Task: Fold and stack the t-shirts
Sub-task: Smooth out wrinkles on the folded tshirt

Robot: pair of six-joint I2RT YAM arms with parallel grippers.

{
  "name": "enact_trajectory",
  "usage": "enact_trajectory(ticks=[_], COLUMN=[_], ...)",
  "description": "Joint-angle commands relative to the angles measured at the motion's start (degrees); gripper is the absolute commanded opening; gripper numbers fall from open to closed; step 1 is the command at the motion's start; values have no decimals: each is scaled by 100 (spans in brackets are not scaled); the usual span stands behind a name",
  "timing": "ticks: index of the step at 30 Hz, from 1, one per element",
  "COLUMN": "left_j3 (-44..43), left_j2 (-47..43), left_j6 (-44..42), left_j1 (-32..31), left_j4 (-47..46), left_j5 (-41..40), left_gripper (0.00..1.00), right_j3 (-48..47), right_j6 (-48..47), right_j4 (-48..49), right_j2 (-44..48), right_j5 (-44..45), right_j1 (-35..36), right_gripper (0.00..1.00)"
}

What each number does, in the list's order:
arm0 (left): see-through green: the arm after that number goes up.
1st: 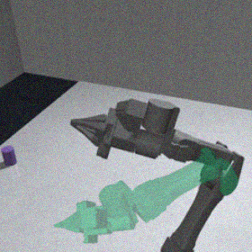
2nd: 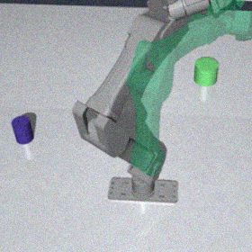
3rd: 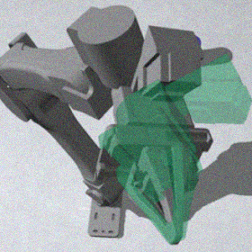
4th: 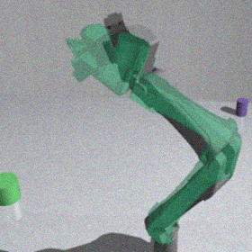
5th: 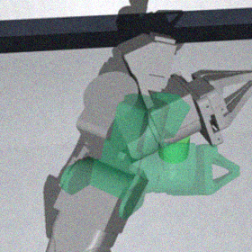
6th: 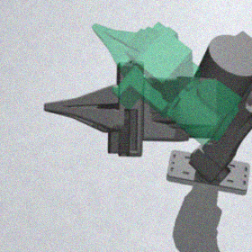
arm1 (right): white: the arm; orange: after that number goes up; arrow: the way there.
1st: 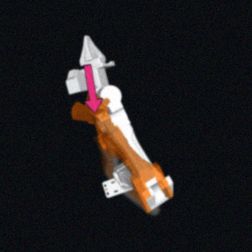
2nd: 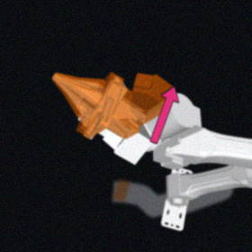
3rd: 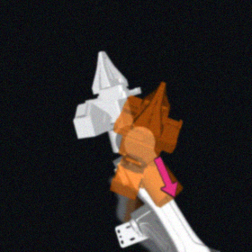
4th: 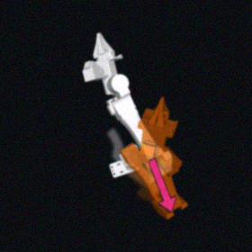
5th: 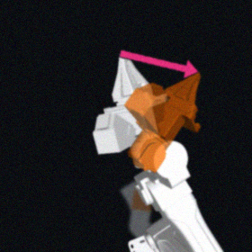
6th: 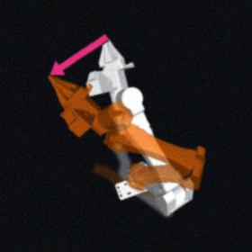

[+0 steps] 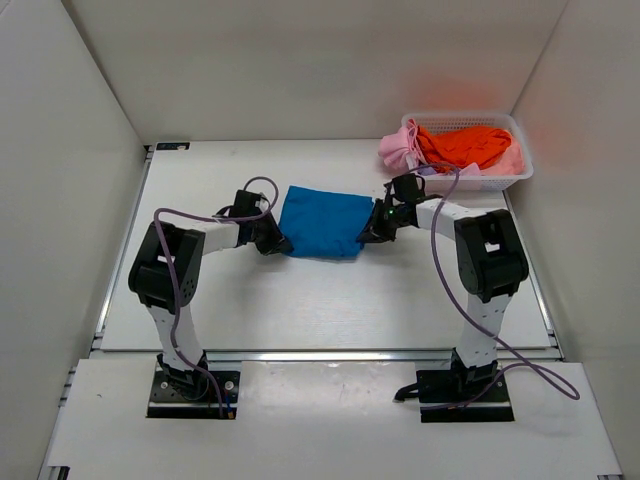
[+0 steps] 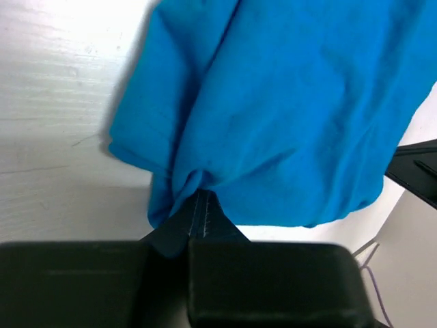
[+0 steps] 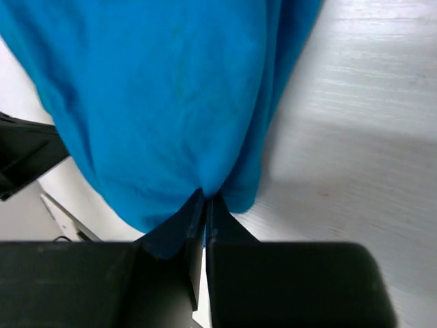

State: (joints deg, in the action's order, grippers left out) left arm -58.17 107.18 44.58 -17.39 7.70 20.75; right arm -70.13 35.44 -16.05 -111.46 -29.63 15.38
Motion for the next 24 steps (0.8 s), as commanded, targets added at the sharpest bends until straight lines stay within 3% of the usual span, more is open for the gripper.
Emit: enact_trajectory(ticks=[1,9,16,20,23,24], left_j3=[-246,-414,-493,-546,-502,-485], left_j2=[22,242,164,137,84,84], left_j6=[-300,-599,-661,-714,-758,-723], left_j1=[-124,-125,-63,-1,42,77], left_j4=[345,663,732,846,864,847], left_j5=[-334,-590,-538,-519,-502,-467], left_gripper=[0,0,0,0,0,0], right_j3=[-395,-2530,-2918,-2586,-2033,-1909], right_j6=[-291,-1882,-2656,-2683,-2525,-2472], right_j4=[-238,-2672,-3237,-3177,-2800,-2737], right_j2=[-17,-358,-754,-658,-343,-298], right_j5=[105,1274,1152,776,582,537], right_j1=[10,70,62,79,19,18], right_gripper=[0,0,0,9,30,32])
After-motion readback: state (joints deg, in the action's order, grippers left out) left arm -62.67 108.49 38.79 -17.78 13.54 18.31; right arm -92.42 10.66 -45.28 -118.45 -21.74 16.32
